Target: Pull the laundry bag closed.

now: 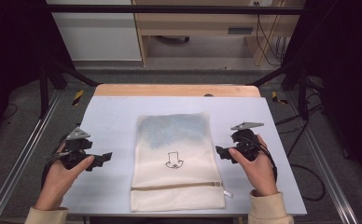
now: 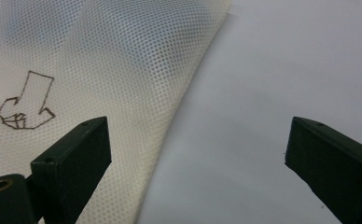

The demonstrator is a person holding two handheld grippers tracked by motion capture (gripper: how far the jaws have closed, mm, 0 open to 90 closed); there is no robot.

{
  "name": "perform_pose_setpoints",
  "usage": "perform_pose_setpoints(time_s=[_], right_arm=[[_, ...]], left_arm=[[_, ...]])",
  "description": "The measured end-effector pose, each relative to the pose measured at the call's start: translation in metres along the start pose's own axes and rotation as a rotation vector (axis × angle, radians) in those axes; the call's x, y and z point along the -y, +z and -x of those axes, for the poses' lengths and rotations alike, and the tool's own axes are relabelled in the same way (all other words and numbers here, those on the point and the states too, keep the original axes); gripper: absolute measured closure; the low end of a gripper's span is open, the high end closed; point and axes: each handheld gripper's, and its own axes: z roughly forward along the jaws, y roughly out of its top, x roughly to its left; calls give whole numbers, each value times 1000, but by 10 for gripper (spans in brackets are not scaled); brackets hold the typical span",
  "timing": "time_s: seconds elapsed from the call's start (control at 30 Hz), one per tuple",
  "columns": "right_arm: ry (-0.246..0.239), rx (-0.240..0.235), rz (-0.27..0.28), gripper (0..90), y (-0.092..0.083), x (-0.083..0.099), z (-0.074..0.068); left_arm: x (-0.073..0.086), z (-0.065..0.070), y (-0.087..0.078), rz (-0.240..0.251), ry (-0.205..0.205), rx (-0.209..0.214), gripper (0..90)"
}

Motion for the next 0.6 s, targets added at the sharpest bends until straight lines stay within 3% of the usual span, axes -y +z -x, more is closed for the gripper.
perform_pose_setpoints(time_s=[0.17, 0.6], right_arm=[[26, 11, 1, 75, -3, 5, 8], [85, 71, 15, 70, -8, 23, 36]], left_arm=[[10, -13, -2, -7, -19, -41, 61], [36, -34, -10, 25, -37, -57, 55]])
